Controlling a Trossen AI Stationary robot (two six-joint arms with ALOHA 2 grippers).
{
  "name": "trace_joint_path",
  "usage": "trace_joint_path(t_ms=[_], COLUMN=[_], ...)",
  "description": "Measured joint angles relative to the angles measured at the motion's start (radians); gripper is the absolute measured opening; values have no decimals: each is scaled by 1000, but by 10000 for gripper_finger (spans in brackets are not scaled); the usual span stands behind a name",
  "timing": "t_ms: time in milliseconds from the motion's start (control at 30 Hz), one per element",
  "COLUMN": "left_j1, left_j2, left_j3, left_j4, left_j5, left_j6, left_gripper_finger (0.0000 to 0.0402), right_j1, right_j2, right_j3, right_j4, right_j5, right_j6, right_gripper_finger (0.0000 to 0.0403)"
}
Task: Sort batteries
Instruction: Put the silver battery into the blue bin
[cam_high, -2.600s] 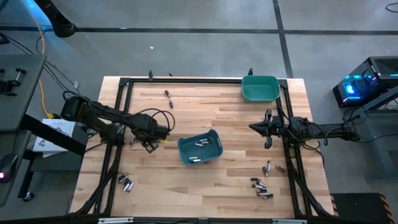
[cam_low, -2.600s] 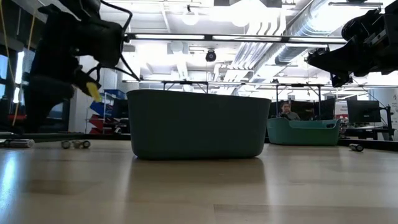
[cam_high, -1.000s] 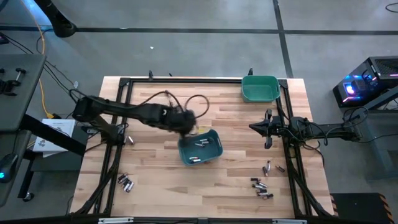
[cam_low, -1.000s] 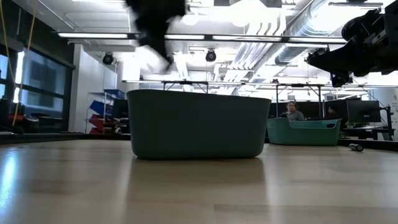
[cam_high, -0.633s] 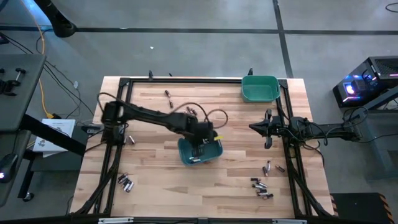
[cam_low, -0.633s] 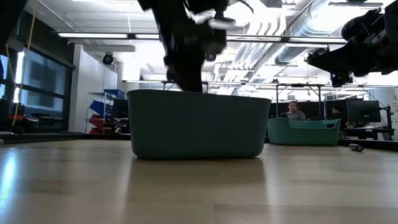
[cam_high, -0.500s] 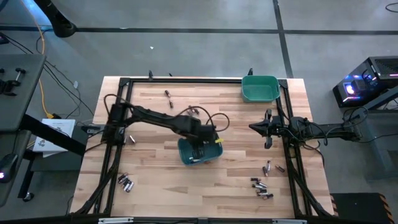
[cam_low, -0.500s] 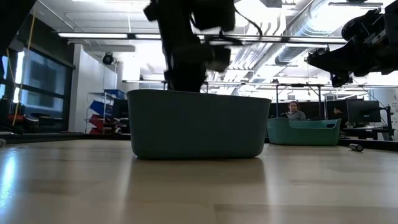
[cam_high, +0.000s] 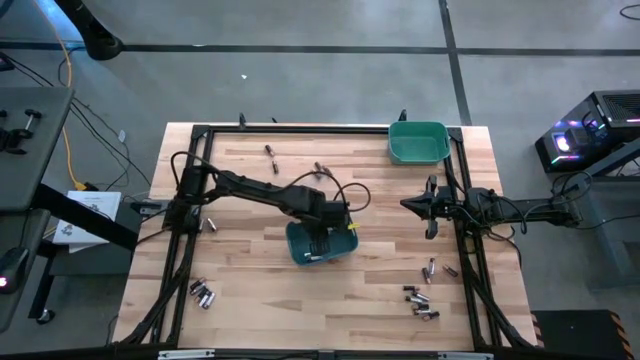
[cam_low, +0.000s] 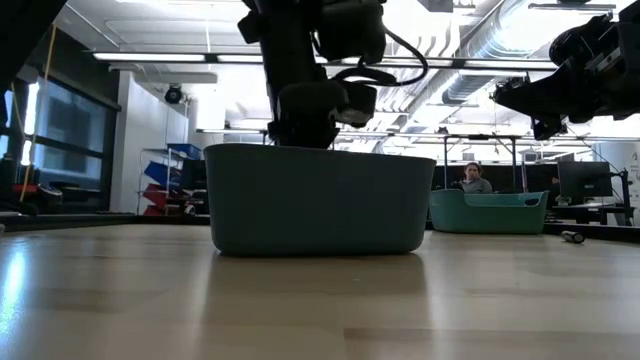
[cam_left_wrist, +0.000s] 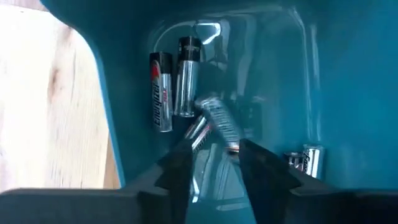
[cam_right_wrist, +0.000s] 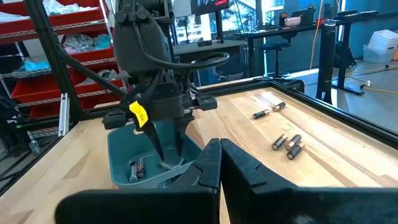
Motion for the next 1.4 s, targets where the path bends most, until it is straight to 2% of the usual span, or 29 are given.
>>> trace_joint_path(t_ms=[100, 200, 367, 500, 533, 600, 733, 833, 933, 1067, 1200, 1400], left_j1=[11, 16, -57, -168, -193, -226, -220, -188, -149, -113, -96, -64], left_j2=[0, 0, -53, -118, -128, -154, -271, -347, -408, -424, -381, -269], left_j3=[23, 109, 233, 230, 223, 186, -8, -171, -310, -440, -535, -641], left_j4=[-34, -130, -347, -573, -635, -733, -664, -665, -665, -650, -654, -645], left_j5=[-2, -37, -264, -467, -491, -470, -250, -131, -61, -36, -28, -40], left_j6=[0, -11, -113, -347, -412, -534, -651, -678, -595, -343, -100, 109], left_gripper_finger=[160, 174, 166, 152, 148, 143, 142, 154, 177, 210, 231, 232], right_j1=[0, 0, 0, 0, 0, 0, 0, 0, 0, 0, 0, 0], right_j2=[0, 0, 0, 0, 0, 0, 0, 0, 0, 0, 0, 0], right_j3=[0, 0, 0, 0, 0, 0, 0, 0, 0, 0, 0, 0], right_j4=[0, 0, 0, 0, 0, 0, 0, 0, 0, 0, 0, 0], right_j5=[0, 0, 0, 0, 0, 0, 0, 0, 0, 0, 0, 0], right_j6=[0, 0, 0, 0, 0, 0, 0, 0, 0, 0, 0, 0], right_gripper_finger=[0, 0, 0, 0, 0, 0, 0, 0, 0, 0, 0, 0])
